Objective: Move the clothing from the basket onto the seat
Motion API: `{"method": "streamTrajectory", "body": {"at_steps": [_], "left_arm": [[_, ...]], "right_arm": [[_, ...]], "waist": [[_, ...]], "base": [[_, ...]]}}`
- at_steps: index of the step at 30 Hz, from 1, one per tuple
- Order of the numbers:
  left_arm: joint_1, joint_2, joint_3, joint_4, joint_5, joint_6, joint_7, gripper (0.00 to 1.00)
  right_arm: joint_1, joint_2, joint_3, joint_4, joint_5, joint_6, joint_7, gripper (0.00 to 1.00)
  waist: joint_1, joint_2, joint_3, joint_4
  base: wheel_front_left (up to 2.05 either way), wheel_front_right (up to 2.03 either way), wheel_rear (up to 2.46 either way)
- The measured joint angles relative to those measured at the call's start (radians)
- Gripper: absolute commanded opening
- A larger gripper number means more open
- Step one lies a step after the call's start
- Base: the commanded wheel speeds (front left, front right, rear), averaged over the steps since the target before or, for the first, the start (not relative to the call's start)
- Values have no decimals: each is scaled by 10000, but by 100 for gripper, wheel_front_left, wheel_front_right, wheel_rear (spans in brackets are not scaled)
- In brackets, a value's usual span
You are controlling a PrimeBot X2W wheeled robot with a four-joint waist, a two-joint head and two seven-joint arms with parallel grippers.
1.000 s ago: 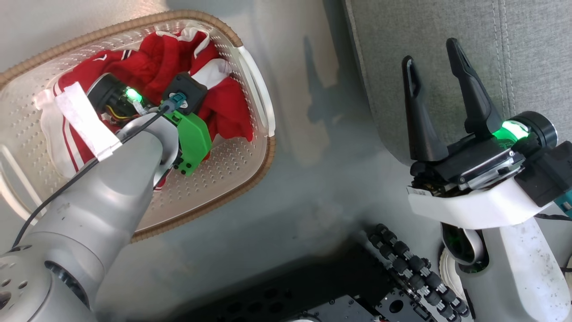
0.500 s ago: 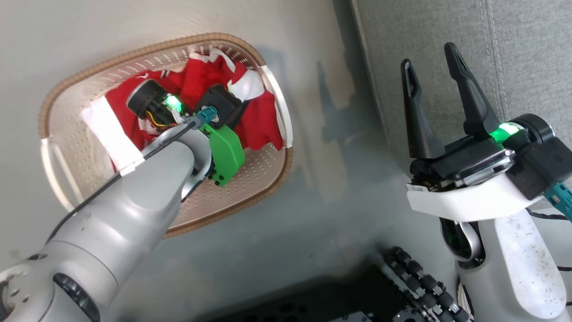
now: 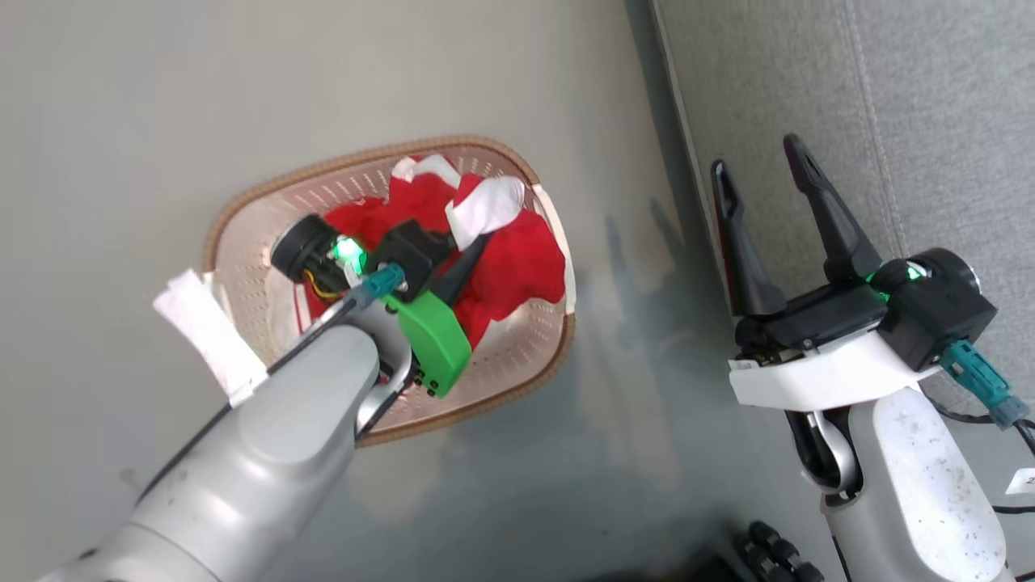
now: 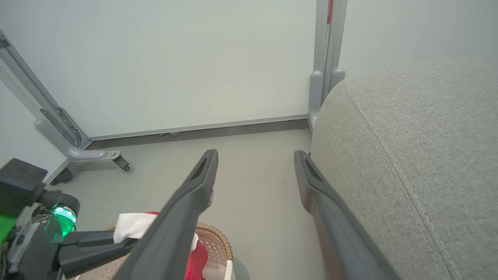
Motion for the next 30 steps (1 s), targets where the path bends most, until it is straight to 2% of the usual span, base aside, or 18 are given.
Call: {"method": "streamTrajectory", "body": {"at_steps": [17, 30], "left_arm": [[2499, -167, 2801, -2491, 1312, 0, 0, 0], [2819, -499, 4034, -4103, 1921, 0, 0, 0]], "right_arm": [[1146, 0, -44, 662, -13, 0, 0, 100], [1689, -2, 8, 794, 201, 0, 0, 100]], "waist": [[-1, 0, -2897, 840], [-1, 0, -4597, 1240]], "base": [[0, 0, 0], [0, 0, 0]]}}
